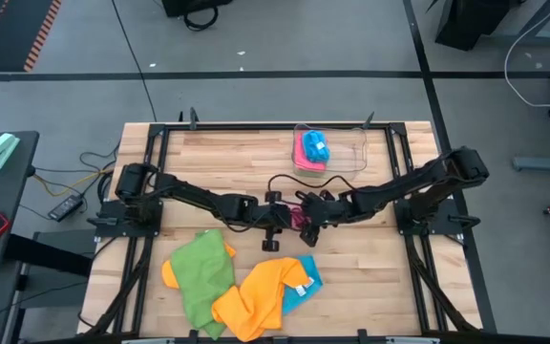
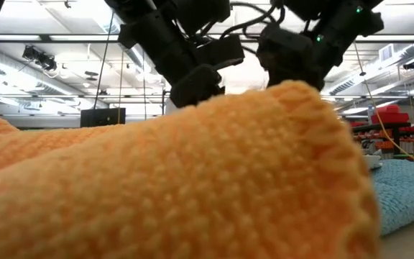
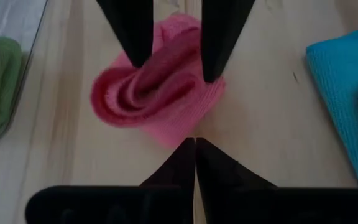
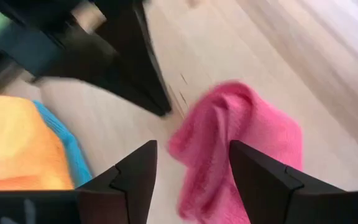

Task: Fold microfiber towels
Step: Fold the pink towel

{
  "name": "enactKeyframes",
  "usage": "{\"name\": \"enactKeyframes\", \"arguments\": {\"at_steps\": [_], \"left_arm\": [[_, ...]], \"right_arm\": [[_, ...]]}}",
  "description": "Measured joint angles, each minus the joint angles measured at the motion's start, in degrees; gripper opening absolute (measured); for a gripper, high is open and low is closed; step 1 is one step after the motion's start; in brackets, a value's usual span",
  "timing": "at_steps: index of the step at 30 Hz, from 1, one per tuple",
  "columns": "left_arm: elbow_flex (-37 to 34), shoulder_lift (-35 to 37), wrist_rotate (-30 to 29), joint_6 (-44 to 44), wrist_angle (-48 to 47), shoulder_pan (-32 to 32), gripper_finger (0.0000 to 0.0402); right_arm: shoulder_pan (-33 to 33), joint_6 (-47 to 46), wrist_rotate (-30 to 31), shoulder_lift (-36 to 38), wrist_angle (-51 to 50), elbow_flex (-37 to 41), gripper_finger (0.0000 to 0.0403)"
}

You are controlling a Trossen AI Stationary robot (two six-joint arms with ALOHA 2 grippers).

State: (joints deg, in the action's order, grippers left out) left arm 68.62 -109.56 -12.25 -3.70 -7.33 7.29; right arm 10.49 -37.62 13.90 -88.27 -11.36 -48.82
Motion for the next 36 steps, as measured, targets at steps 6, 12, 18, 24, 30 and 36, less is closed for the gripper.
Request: {"name": "enactKeyframes", "arguments": {"at_steps": [6,12,18,24,30,36], "left_arm": [[0.0,0.0,-0.7,-0.4,0.0,-0.1,0.0013],[0.0,0.0,-0.8,-0.5,0.1,-0.1,0.0016],[0.0,0.0,-1.0,-0.1,0.3,-0.1,0.0023],[0.0,0.0,-1.1,0.0,0.5,-0.1,0.0013],[0.0,-0.3,-1.0,-7.3,1.5,0.6,0.0028],[-0.1,-1.6,-0.8,-22.2,5.4,1.9,0.0093]], "right_arm": [[2.4,1.0,1.1,1.5,-2.2,0.0,0.0210],[4.6,3.1,13.0,5.8,-5.9,0.0,0.0209],[2.1,-0.2,18.8,8.1,-6.6,8.1,0.0209],[1.5,-3.3,19.3,13.1,-6.1,12.6,0.0209],[1.7,-0.5,16.6,17.3,-5.5,13.0,0.0209],[3.4,-0.1,17.3,16.0,-4.5,13.0,0.0209]]}}
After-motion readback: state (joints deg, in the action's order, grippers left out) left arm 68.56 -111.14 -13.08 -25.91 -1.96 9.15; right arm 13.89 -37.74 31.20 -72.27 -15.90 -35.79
